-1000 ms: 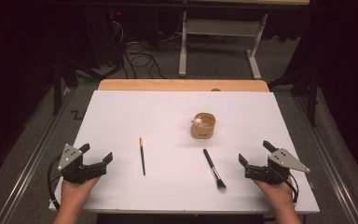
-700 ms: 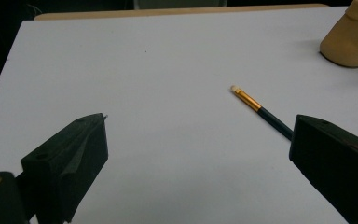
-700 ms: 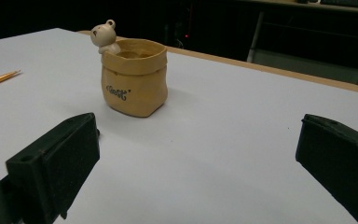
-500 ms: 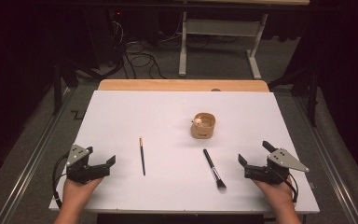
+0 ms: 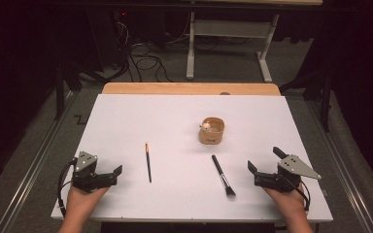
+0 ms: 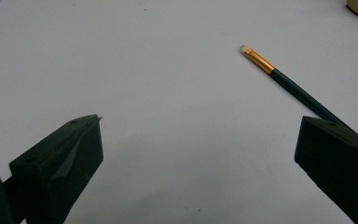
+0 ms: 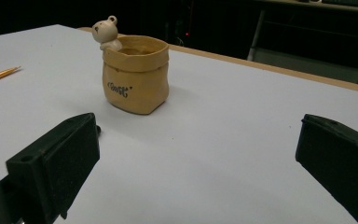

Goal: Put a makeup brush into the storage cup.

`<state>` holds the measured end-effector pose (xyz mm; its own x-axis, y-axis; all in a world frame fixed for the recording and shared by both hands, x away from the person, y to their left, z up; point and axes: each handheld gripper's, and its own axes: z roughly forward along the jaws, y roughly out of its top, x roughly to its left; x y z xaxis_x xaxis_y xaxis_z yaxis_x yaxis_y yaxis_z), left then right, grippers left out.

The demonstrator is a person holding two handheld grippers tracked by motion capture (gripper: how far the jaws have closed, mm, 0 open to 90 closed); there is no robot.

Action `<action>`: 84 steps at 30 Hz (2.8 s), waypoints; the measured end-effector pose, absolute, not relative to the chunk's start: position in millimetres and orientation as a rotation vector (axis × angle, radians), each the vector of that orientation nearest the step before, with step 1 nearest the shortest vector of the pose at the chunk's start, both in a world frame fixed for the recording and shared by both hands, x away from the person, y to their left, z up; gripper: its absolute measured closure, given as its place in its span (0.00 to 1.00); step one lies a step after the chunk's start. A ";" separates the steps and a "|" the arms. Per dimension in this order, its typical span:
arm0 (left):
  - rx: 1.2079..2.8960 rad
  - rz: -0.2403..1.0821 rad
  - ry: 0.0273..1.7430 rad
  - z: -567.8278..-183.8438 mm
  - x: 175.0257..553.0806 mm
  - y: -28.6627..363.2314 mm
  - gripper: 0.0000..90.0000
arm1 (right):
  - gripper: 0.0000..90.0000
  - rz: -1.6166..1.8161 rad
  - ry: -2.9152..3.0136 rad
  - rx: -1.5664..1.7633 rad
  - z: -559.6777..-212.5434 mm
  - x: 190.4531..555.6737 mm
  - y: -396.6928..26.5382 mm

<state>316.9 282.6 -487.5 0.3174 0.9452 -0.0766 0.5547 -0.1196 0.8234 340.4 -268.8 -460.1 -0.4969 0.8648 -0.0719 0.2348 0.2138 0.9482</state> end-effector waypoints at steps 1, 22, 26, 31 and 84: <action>1.793 0.619 1.346 -487.5 316.9 282.3 0.02 | 0.00 1.294 1.868 1.020 -460.1 340.1 -268.6; 1.939 0.420 1.447 -451.7 335.9 286.6 0.01 | 0.00 1.325 1.856 1.029 -459.5 340.0 -276.6; 1.971 0.365 1.472 -447.2 343.0 286.5 0.01 | 0.00 1.327 1.855 1.033 -459.4 339.4 -276.8; 2.033 0.319 1.493 -446.4 349.4 285.6 0.02 | 0.00 1.332 1.853 1.034 -459.2 339.2 -277.3; 2.254 -0.063 1.861 -440.6 384.2 272.2 0.14 | 0.00 1.352 1.854 1.038 -459.5 339.5 -277.6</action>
